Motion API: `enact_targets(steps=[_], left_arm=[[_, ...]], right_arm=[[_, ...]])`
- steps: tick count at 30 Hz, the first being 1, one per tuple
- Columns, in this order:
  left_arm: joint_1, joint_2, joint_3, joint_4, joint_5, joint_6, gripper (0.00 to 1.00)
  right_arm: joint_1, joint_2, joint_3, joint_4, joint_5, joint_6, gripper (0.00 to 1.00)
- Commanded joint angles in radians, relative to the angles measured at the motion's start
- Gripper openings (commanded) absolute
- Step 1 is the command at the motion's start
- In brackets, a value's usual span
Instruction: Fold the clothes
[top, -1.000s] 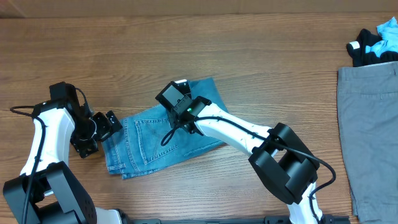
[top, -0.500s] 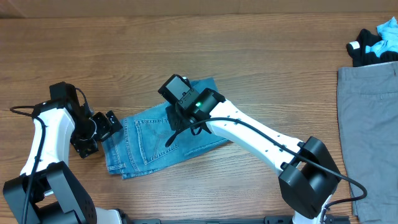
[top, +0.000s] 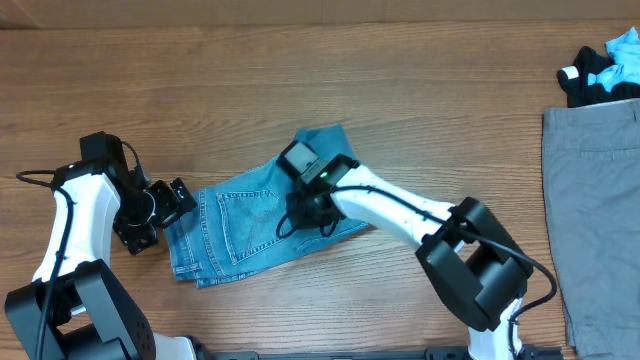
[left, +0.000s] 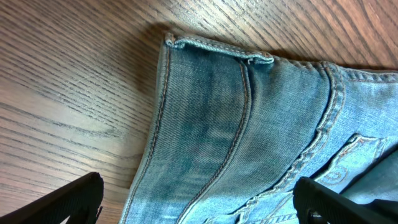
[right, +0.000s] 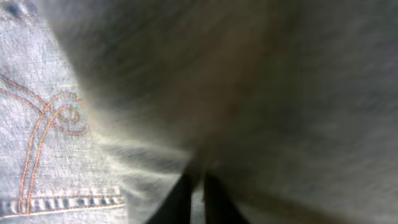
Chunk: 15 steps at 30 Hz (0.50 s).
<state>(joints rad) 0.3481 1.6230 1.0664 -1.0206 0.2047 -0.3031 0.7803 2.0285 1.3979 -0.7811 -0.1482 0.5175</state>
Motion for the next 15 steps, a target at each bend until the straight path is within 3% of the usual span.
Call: enact_targets(steps=[1, 4, 5, 9, 10, 15], left_arm=[[-0.003, -0.013, -0.018, 0.004, -0.006, 0.019, 1.0], [-0.003, -0.008, -0.018, 0.006, -0.01, 0.019, 1.0], [-0.003, -0.006, -0.018, 0.006, -0.01, 0.02, 1.0], [-0.003, -0.006, -0.029, 0.008, -0.038, 0.023, 1.0], [-0.003, -0.005, -0.035, 0.013, -0.063, 0.019, 1.0], [0.012, 0.02, -0.074, 0.057, -0.081, -0.028, 1.0]], right_arm=[[-0.024, -0.023, 0.006, -0.001, 0.001, 0.014, 0.08], [-0.028, -0.094, 0.011, -0.024, 0.064, 0.014, 0.15], [-0.028, -0.126, 0.011, -0.034, 0.087, 0.01, 0.25], [-0.028, -0.262, 0.011, -0.076, 0.14, 0.006, 0.8], [-0.028, -0.286, 0.011, -0.084, 0.144, 0.006, 0.88], [-0.034, -0.43, 0.011, -0.149, 0.148, 0.003, 0.95]])
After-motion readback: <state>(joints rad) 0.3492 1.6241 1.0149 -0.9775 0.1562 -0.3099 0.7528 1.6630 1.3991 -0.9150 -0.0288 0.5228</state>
